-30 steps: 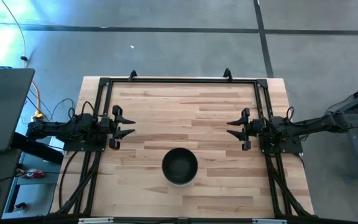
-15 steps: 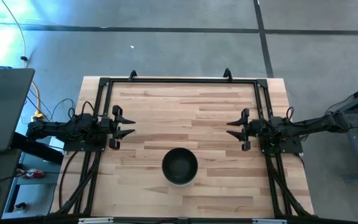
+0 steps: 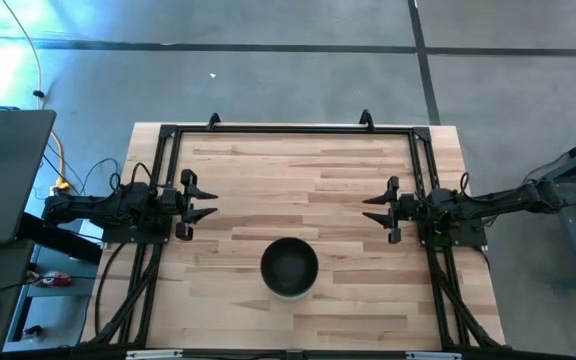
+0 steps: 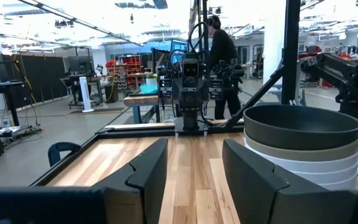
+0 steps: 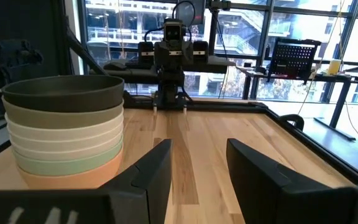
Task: Nest bowls inside each other
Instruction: Return to Home Position
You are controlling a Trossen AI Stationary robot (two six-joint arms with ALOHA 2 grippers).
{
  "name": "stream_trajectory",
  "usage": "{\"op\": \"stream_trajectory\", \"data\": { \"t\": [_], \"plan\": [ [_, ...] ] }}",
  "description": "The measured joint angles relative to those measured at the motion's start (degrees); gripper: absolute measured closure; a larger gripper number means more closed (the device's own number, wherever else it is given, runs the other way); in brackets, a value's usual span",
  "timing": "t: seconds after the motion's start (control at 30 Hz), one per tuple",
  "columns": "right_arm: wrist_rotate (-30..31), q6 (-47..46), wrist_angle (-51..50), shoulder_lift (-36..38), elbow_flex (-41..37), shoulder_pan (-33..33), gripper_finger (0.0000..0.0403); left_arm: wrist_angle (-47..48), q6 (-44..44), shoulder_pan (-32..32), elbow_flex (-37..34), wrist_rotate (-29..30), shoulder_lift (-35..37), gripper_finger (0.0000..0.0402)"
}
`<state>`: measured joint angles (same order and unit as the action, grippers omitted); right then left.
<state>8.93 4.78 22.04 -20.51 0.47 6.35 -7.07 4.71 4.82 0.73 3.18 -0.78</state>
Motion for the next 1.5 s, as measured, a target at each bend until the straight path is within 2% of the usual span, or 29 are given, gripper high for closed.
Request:
{"op": "stream_trajectory", "data": {
  "t": [0.43, 1.03, 1.5],
  "plan": [
    [-0.02, 0.14, -0.95, 0.02, 0.00, 0.00, 0.0256, 0.00, 0.00, 0.00, 0.00, 0.00, 0.00, 0.0257],
    [-0.04, 0.17, -11.41, -0.03, 0.00, 0.01, 0.0256, 0.00, 0.00, 0.01, -0.01, 0.00, 0.00, 0.0257],
    [-0.04, 0.19, -13.92, -0.03, 0.00, 0.01, 0.0256, 0.00, 0.00, 0.02, -0.02, 0.00, 0.00, 0.0257]
  ]
}}
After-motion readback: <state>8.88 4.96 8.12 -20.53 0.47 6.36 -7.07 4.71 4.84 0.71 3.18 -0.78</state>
